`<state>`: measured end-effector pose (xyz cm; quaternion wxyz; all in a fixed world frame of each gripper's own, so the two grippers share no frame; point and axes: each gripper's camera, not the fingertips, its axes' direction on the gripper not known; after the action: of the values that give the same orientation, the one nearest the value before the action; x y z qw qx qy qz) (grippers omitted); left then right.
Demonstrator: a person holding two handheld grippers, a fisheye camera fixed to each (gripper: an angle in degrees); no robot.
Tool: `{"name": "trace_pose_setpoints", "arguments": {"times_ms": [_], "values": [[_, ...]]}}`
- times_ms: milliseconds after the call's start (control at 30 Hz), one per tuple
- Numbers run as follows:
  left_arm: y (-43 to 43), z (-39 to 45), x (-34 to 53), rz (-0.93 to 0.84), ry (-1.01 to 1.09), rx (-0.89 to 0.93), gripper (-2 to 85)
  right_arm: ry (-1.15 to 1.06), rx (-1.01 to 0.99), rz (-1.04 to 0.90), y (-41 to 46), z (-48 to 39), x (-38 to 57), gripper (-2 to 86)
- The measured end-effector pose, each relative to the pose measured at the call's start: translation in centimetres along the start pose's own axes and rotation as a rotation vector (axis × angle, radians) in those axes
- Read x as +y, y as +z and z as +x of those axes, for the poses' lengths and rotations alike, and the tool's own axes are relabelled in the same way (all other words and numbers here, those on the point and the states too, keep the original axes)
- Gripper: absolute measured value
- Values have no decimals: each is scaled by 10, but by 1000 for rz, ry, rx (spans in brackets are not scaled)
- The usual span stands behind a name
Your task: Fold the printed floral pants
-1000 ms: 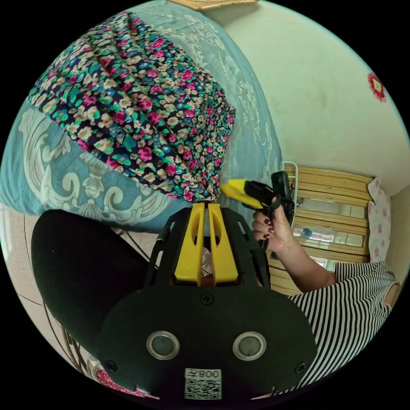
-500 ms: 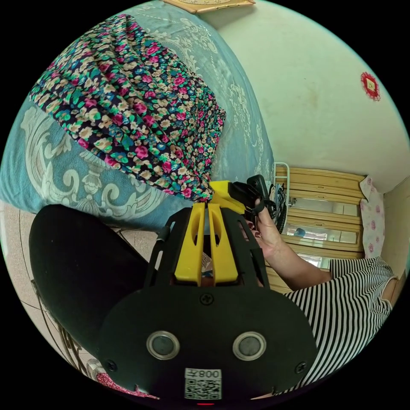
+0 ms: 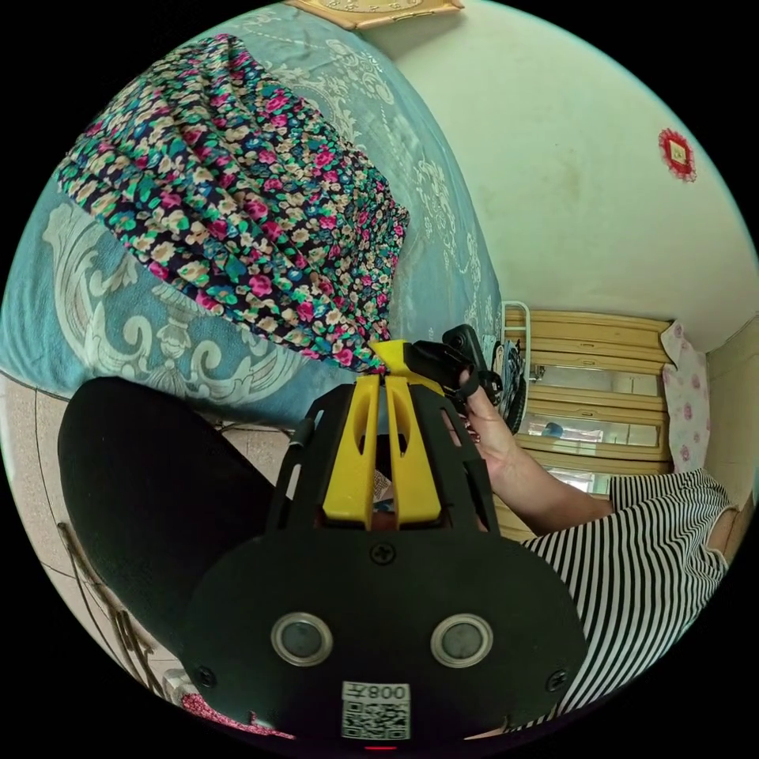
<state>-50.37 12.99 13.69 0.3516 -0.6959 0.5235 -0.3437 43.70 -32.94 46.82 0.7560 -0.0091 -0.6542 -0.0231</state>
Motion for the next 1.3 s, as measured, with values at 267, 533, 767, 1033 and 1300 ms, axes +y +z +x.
{"name": "trace_pose_setpoints", "arguments": {"times_ms": [267,533,767,1033,1300], "values": [[-55,-30,9,114,-26,-54,10,-54,3,-19,3,-21,4,25],[-109,-95,20,348,-215,181,65,-88,-22,-14,4,-42,16,20],[-142,-137,26,540,-342,304,95,-126,-25,-16,10,-73,23,20],[-162,-159,29,657,-444,438,122,-173,-22,-10,17,-107,28,17],[-184,-151,20,682,-474,393,121,-192,-6,7,20,-122,49,15]]}}
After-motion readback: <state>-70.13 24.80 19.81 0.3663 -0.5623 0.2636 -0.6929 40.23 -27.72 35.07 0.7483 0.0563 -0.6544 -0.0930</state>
